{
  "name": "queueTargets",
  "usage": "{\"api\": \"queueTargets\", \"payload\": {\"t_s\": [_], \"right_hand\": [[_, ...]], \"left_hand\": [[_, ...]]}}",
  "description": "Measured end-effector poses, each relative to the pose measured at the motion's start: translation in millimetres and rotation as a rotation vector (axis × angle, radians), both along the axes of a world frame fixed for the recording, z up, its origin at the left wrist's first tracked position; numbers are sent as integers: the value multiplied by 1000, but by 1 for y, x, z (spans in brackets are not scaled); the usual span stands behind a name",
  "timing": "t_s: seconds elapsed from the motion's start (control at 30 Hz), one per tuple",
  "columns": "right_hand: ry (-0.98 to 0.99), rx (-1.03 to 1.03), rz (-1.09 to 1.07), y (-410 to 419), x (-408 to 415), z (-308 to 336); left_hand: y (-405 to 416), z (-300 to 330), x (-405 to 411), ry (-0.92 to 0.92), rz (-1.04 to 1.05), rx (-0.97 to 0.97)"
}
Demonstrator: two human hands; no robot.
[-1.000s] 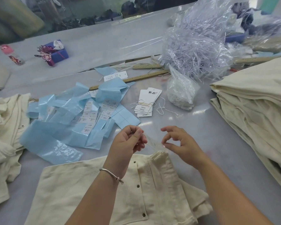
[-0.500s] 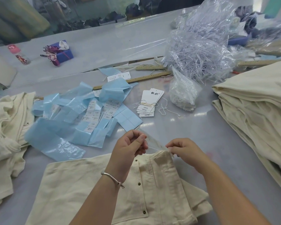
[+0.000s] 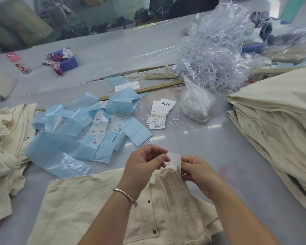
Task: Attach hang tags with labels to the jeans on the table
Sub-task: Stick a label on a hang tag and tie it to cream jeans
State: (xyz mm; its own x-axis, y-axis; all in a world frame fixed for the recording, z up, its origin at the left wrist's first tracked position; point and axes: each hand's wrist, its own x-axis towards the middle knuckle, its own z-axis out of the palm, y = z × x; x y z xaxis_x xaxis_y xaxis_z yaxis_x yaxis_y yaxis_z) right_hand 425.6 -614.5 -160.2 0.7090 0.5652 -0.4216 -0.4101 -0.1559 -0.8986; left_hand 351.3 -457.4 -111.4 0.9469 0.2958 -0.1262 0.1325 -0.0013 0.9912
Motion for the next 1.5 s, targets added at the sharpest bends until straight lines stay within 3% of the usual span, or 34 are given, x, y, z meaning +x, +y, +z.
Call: {"api": "queueTargets", "payload": {"t_s": [0.33,0.57,0.77,0.9,1.0,1.23,1.37,1.5], "right_hand": [[14,229,55,-6,-12,23],[-122,136,18,2,-23,29],[-473,-148,-60,10,-28,19],[-558,-172,-159,11,-29,15],[-407,-20,-228,7,-29,20],[243,384,-314,-2,-26,41],[446,454,-268,-4,-27,46],[547,468,-265,-4,-27,45]], "left_hand": [[6,13,-6,-84,31,-5],[2,16,-11,-103,11,68],[1,18,-16,-109,26,77],[0,18,-19,-82,21,86],[-3,15,-19,-47,10,148],[-18,10,-16,-2,6,277],[-22,10,-15,-52,-23,505],[-22,10,-15,-62,-43,533]]}}
